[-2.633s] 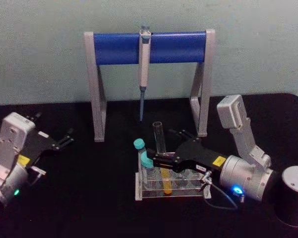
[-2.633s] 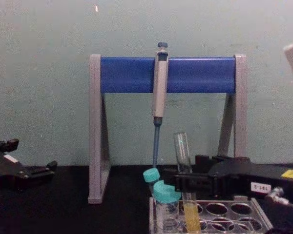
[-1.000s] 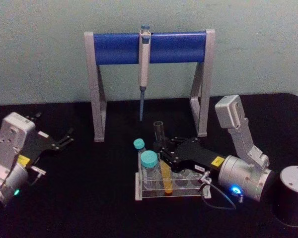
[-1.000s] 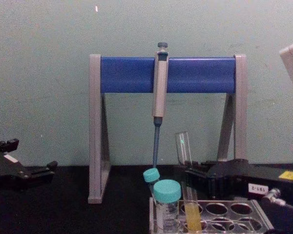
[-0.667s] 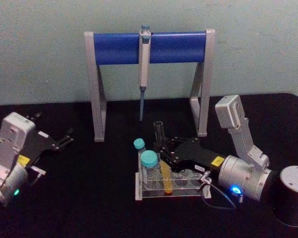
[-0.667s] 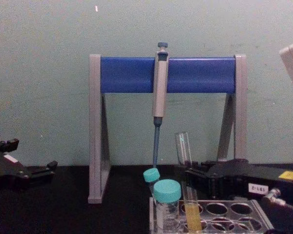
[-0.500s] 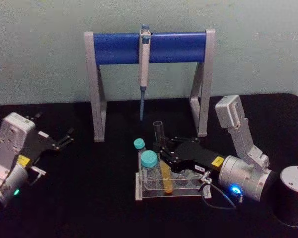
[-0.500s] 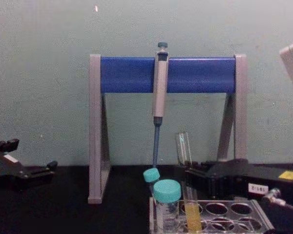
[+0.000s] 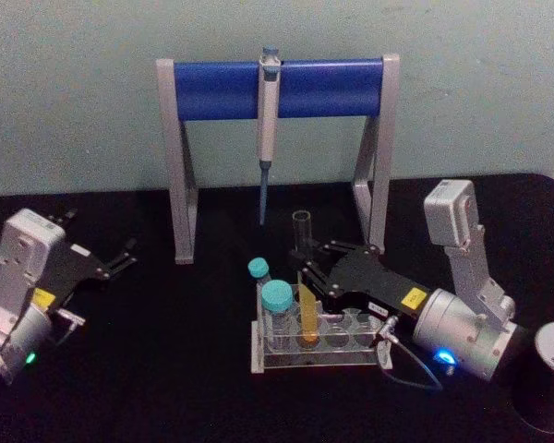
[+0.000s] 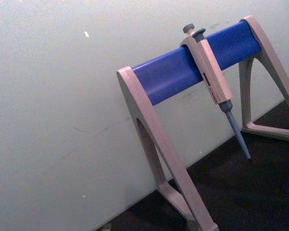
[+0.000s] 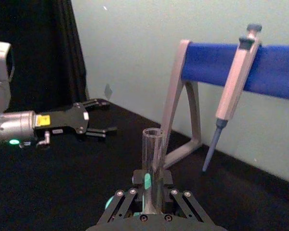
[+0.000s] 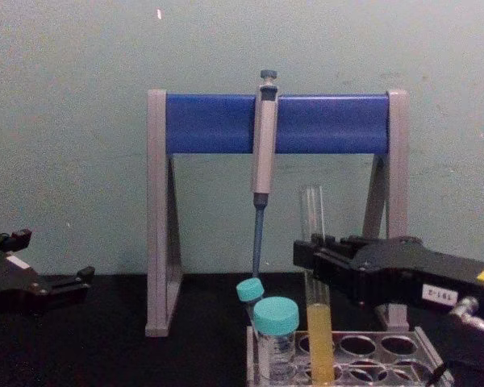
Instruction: Pick up the test tube from the test tube rack, shake it, then place it back into the test tube rack.
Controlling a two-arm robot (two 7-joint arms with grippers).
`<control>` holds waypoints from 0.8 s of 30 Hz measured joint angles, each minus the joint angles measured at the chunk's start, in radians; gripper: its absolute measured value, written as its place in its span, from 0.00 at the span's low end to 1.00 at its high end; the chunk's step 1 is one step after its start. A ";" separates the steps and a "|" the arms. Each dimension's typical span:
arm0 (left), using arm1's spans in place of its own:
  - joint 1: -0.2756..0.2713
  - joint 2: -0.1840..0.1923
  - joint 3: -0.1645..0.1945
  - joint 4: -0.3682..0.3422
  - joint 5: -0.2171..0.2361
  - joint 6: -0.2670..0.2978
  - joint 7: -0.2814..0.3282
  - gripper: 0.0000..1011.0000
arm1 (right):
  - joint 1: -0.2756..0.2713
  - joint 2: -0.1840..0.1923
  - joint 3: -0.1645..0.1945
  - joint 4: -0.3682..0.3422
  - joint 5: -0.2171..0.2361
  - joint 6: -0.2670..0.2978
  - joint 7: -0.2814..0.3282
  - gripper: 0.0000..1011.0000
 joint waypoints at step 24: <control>0.000 0.000 0.000 0.000 0.000 0.000 0.000 0.99 | 0.059 0.000 0.059 -0.048 0.013 -0.062 0.025 0.22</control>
